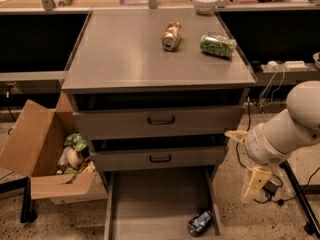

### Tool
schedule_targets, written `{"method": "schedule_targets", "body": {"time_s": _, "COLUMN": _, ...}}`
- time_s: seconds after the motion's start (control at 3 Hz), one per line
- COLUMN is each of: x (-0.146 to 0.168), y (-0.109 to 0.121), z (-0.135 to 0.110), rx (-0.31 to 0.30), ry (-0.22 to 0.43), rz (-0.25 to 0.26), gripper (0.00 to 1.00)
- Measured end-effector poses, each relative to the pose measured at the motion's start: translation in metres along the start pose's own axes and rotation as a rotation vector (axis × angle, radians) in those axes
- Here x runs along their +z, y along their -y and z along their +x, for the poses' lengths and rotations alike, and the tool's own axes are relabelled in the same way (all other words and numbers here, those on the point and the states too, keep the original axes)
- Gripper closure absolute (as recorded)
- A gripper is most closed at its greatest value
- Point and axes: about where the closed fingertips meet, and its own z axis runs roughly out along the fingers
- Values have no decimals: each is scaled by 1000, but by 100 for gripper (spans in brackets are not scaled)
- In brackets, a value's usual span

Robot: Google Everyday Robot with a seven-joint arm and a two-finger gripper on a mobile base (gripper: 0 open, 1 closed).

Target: Pick pepsi can from bottom drawer and place on counter

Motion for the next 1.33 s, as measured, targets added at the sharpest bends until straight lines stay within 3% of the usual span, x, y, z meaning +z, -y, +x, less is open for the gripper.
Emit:
{"method": "schedule_targets", "body": {"time_s": 0.67, "x": 83, "y": -2, "z": 64, "rx": -48, "ry": 15, "rz": -93, "gripper": 0}}
{"method": "schedule_targets", "body": {"time_s": 1.33, "x": 171, "y": -14, "z": 96, "rx": -32, "ry": 105, "rz": -192, "gripper": 0}}
